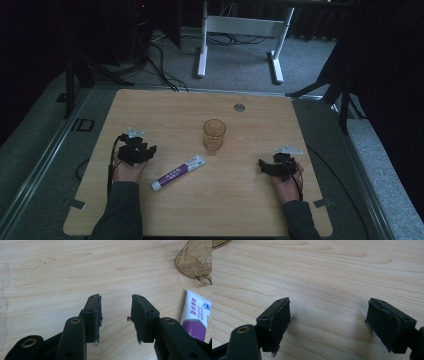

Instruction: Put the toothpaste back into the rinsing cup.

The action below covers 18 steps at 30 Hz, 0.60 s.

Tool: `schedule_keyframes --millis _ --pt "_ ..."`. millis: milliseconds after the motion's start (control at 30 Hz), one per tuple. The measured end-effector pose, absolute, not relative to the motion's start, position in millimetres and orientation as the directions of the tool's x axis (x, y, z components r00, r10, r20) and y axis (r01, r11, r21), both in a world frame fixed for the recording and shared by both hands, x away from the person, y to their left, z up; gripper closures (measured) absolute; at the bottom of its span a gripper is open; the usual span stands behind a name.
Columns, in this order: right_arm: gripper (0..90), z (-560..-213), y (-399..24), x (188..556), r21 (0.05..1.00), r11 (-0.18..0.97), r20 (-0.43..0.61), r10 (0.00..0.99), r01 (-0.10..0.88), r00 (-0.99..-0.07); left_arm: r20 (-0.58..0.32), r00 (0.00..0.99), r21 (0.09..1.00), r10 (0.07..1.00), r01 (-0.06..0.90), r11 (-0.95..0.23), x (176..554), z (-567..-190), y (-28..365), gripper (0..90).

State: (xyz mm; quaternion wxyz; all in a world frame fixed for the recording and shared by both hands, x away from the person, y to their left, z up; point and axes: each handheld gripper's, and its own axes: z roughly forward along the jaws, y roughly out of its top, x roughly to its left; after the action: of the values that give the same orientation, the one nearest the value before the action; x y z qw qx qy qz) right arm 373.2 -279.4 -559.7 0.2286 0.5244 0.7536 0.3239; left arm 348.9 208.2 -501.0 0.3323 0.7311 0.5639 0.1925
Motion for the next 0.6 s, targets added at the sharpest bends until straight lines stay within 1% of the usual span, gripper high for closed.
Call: schedule_keyframes --millis 33,100,200,267,333,433,500,600 --pt "18.9 -559.7 -279.4 373.3 0.728 0.241 -0.005 0.938 0.642 -0.346 -0.108 0.303 0.698 0.947 0.701 -0.145 348.7 -501.4 208.4 60.7" --pt "18.9 -559.7 -279.4 373.3 0.728 0.241 -0.005 0.938 0.642 -0.346 -0.105 0.319 0.693 0.942 0.703 -0.161 348.4 -502.1 207.8 63.9" --pt "18.9 -559.7 -279.4 373.3 0.728 0.241 -0.006 0.938 0.642 -0.346 -0.112 0.334 0.689 0.936 0.705 -0.169 348.3 -502.5 208.0 63.5" --pt "18.9 -559.7 -279.4 373.3 0.728 0.241 -0.005 0.938 0.642 -0.346 -0.141 0.351 0.702 0.925 0.695 -0.157 346.7 -501.6 210.6 62.3" --pt "18.9 -559.7 -279.4 373.3 0.728 0.241 -0.005 0.938 0.642 -0.346 -0.141 0.353 0.705 0.925 0.692 -0.156 345.9 -501.1 210.9 61.0" --pt "18.9 -559.7 -279.3 373.3 0.728 0.24 -0.005 0.938 0.642 -0.345 -0.118 0.39 0.716 0.913 0.671 -0.194 342.7 -499.8 211.8 61.4" --pt "18.9 -559.7 -279.4 373.3 0.728 0.241 -0.005 0.938 0.642 -0.346 -0.096 0.388 0.721 0.917 0.662 -0.204 340.5 -498.4 211.3 60.8" --pt "18.9 -559.7 -279.3 373.3 0.728 0.24 -0.005 0.938 0.642 -0.345 -0.103 0.38 0.726 0.919 0.661 -0.192 339.0 -496.0 212.3 59.7"
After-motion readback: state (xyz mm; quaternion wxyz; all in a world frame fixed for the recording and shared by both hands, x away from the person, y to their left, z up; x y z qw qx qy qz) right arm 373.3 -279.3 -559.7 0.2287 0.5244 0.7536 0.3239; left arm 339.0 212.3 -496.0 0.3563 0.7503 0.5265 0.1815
